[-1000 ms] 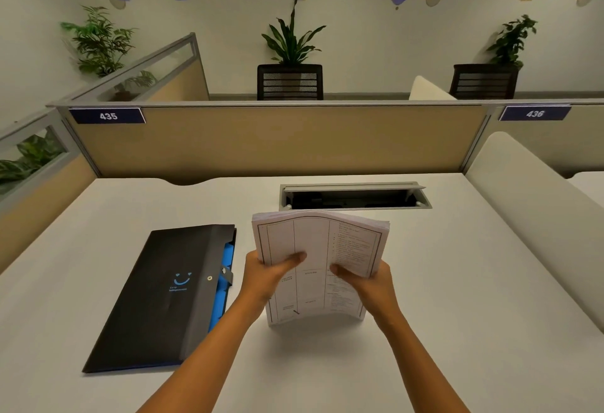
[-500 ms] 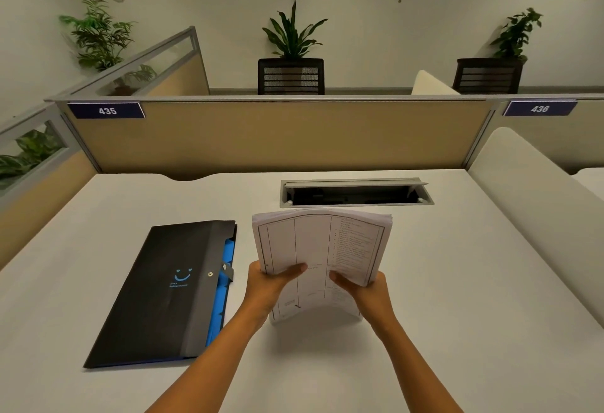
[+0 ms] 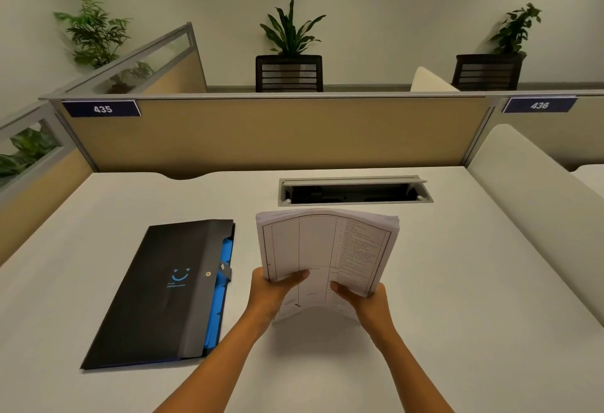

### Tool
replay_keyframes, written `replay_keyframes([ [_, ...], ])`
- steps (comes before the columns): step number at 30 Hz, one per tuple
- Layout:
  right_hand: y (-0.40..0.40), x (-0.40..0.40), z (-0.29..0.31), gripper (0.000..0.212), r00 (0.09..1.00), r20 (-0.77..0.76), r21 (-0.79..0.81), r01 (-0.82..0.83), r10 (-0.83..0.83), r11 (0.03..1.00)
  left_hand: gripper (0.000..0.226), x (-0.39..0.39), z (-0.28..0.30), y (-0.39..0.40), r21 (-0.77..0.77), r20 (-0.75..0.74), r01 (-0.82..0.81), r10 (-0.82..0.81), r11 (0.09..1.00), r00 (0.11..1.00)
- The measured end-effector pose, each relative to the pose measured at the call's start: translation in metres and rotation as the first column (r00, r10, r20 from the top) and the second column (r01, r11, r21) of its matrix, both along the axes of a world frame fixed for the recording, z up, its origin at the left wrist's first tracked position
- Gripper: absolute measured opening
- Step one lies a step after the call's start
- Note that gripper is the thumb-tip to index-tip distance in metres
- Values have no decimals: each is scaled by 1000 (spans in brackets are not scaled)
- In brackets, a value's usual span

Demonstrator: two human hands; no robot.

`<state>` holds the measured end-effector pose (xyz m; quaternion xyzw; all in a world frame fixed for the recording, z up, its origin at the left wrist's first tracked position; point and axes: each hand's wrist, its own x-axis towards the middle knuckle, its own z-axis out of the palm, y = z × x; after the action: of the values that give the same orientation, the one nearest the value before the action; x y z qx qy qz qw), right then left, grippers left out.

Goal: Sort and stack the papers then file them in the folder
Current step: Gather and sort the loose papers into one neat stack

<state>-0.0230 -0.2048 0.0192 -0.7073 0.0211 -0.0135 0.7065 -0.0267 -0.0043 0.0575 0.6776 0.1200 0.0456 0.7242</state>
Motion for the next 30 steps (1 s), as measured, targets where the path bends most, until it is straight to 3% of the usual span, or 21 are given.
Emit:
replay_keyframes([
  [6,-7,5,6,43,999,31,-13,-28,29,1000,39,4,-1,1,13,16,13,-14,1000,1000],
  [10,-4,-2,-10,45,999,-9,-32,-38,38,999,41,-5,-19,0,17,-71,27,-25,1000,997],
  [17,-13,-4,-17,41,994,-48,-141,-108,102,984,43,-7,-35,10,52,-85,156,-151,986,985],
  [22,-20,-4,-21,48,978,-140,-201,-182,155,963,58,-4,-40,23,150,-279,199,-152,968,948],
  [26,-21,-6,-30,55,917,-318,-239,-322,240,916,45,-5,-42,29,114,-398,362,-291,925,870],
  [30,-20,-9,-41,48,864,-440,-258,-383,246,887,41,-10,-51,27,97,-526,401,-295,911,798],
])
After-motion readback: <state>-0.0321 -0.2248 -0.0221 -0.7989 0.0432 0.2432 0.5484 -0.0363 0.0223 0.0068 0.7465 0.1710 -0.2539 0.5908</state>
